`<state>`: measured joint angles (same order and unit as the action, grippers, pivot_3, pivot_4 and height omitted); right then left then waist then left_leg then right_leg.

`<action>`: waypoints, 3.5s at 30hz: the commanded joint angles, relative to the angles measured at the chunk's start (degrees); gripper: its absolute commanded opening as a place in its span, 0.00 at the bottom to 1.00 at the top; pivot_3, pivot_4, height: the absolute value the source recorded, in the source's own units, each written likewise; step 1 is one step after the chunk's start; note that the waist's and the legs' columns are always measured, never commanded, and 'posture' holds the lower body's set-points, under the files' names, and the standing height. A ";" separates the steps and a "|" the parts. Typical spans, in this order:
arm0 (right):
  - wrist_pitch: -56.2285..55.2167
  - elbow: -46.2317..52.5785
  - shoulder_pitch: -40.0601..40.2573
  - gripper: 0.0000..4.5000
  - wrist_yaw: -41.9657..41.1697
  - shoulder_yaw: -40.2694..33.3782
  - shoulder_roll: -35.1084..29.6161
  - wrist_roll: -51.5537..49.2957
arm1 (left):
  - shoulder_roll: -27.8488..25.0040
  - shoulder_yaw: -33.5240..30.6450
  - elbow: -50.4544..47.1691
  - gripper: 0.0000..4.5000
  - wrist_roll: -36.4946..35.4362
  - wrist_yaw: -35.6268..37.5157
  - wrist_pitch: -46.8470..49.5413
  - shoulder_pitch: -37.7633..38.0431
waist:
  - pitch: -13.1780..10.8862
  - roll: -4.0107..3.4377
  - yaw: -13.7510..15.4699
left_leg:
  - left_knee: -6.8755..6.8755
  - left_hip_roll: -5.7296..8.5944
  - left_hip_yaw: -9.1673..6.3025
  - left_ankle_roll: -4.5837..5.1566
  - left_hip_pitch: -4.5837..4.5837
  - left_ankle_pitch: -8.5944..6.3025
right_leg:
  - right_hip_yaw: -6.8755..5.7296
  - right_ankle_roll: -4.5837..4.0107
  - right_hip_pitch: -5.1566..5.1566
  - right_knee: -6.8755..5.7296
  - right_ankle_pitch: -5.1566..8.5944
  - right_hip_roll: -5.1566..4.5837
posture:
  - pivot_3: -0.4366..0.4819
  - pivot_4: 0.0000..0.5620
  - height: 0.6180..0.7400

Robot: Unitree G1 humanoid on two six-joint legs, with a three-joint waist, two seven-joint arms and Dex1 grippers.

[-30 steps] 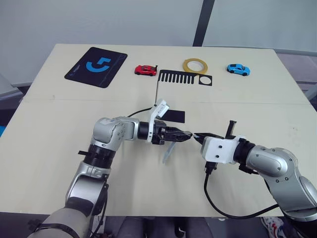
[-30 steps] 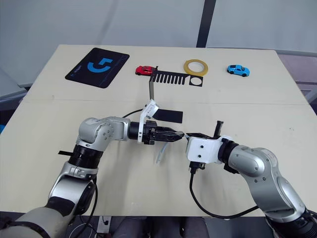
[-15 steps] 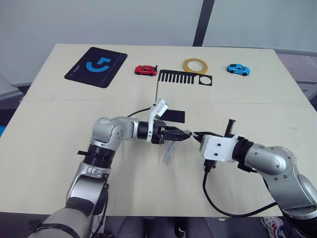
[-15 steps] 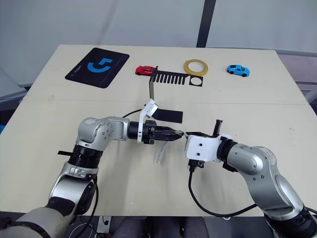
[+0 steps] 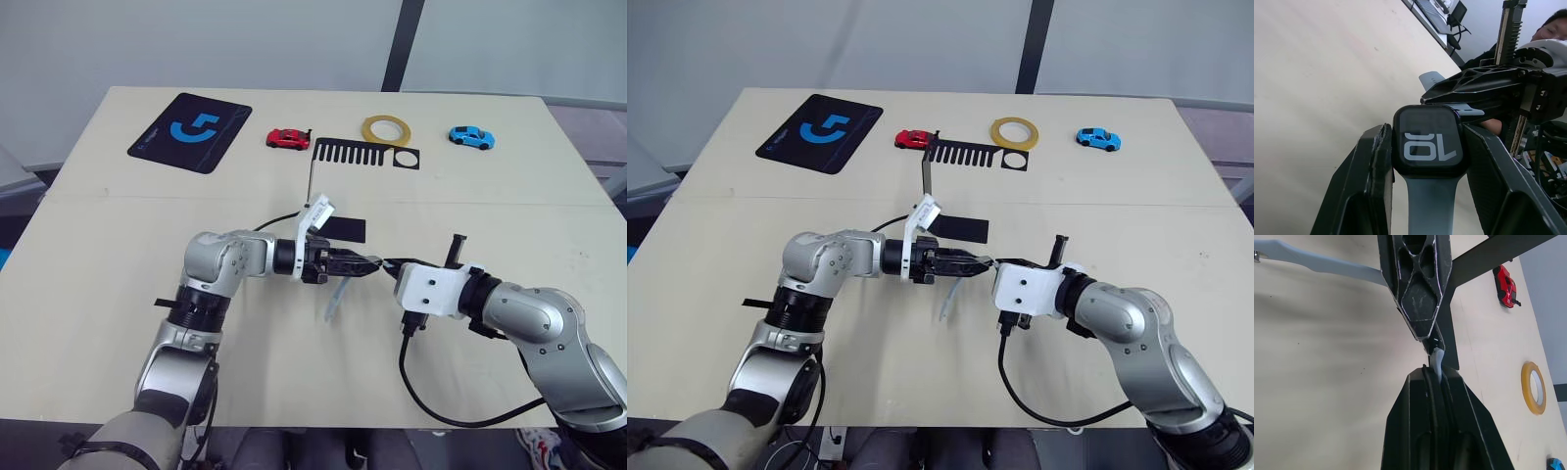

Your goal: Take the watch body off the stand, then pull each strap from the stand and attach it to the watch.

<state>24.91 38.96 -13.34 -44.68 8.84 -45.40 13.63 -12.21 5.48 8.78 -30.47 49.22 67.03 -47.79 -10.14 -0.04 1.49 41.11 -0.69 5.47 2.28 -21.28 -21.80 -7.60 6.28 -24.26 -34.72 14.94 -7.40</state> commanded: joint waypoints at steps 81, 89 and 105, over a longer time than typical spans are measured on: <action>0.29 0.94 -2.94 0.00 0.31 -0.02 1.23 1.24 | 2.64 0.59 -3.20 0.38 -3.09 -0.17 -1.42 -1.06 | 0.00 0.00 -0.03 | -0.01 0.00 0.00 0.00 0.00 0.00 | 0.00 0.00 0.00 0.01 0.00 0.00 | 0.48 0.27 0.93; 0.43 0.83 -3.10 0.00 0.36 -0.03 1.27 1.30 | 2.69 0.56 -3.17 0.38 -3.15 -0.12 -1.34 -1.17 | 0.00 0.00 -0.03 | -0.01 0.00 0.00 0.00 0.00 0.00 | 0.00 0.00 0.00 0.01 0.00 0.00 | 0.48 0.27 0.93; 0.53 0.64 -3.18 0.00 0.42 -0.23 1.22 1.32 | 2.93 0.64 -2.56 0.38 -3.05 0.12 -1.70 -1.55 | 0.00 0.00 -0.03 | -0.01 0.00 0.00 0.00 0.00 0.00 | 0.00 0.00 0.00 0.01 0.00 0.00 | 0.48 0.27 0.93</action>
<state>26.30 37.80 -15.20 -44.70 9.25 -44.37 14.80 -11.14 5.14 7.66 -31.23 48.33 65.83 -47.81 -10.14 -0.04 1.46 41.10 -0.69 5.47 2.27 -21.28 -21.80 -7.60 6.28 -24.26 -34.71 14.94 -7.40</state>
